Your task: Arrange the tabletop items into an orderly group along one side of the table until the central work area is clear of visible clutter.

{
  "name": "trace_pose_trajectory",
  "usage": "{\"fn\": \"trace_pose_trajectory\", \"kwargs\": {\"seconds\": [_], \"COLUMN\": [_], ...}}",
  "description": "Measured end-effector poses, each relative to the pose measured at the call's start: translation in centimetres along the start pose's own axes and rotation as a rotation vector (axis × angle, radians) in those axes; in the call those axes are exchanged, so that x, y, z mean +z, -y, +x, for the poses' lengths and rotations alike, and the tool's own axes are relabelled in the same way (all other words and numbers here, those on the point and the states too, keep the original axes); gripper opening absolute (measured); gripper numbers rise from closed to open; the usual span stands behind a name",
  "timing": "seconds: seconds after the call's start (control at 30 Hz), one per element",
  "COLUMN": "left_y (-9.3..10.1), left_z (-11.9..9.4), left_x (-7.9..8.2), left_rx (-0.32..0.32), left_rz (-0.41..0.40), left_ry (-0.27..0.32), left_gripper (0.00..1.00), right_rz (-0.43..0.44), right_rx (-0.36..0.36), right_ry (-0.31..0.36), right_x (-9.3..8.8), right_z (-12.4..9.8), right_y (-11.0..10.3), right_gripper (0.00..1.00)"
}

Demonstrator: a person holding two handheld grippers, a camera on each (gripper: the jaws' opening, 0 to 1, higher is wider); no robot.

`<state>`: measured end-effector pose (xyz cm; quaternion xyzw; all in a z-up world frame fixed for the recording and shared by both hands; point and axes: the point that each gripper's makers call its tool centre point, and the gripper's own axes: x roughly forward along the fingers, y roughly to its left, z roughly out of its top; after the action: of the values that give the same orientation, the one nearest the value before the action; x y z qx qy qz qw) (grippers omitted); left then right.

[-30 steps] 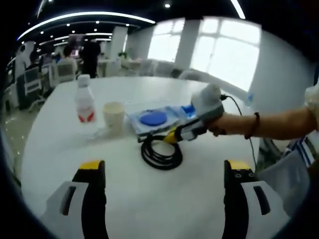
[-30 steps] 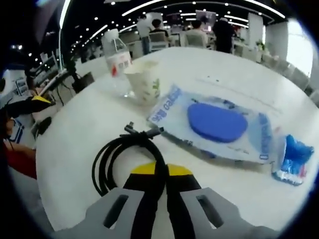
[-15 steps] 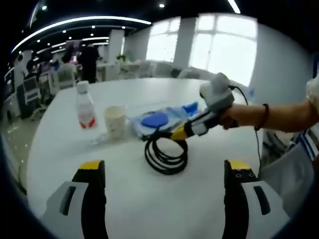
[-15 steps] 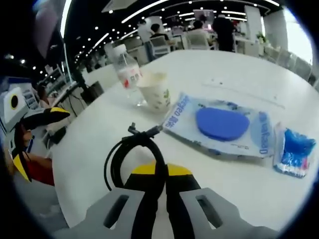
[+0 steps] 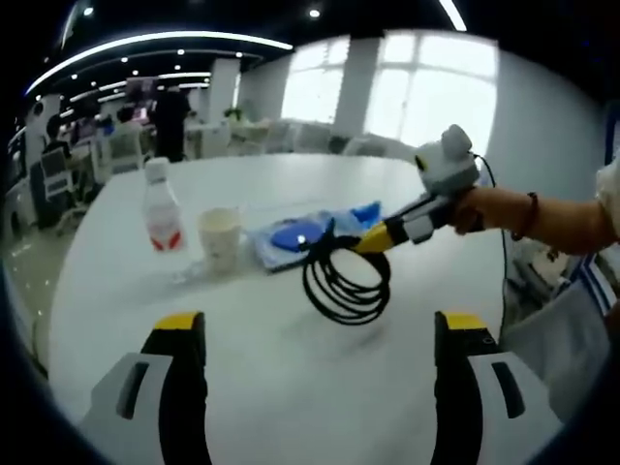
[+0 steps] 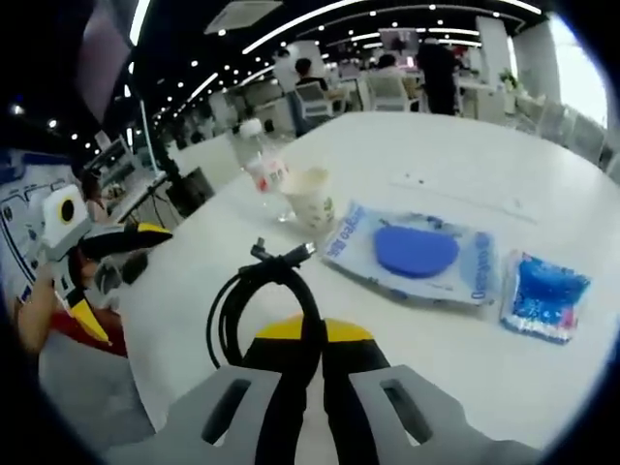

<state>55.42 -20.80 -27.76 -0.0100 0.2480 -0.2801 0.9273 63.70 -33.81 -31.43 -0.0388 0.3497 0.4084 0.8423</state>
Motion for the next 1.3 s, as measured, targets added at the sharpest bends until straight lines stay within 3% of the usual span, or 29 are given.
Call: {"fn": "trace_pose_trajectory", "kwargs": {"seconds": [0.63, 1.3], "left_y": [0.8, 1.0], "left_z": [-0.1, -0.1], "left_x": [0.2, -0.2], "left_rx": [-0.020, -0.032], "left_rz": [0.018, 0.016], "left_ry": [0.002, -0.018], "left_gripper": [0.98, 0.99], "right_rz": [-0.013, 0.037], "right_rx": [-0.095, -0.129], "right_ry": [-0.018, -0.077], "right_x": [-1.7, -3.7], "right_z": [-5.9, -7.2], "right_y": [3.2, 6.6], "right_gripper": [0.04, 0.04]}}
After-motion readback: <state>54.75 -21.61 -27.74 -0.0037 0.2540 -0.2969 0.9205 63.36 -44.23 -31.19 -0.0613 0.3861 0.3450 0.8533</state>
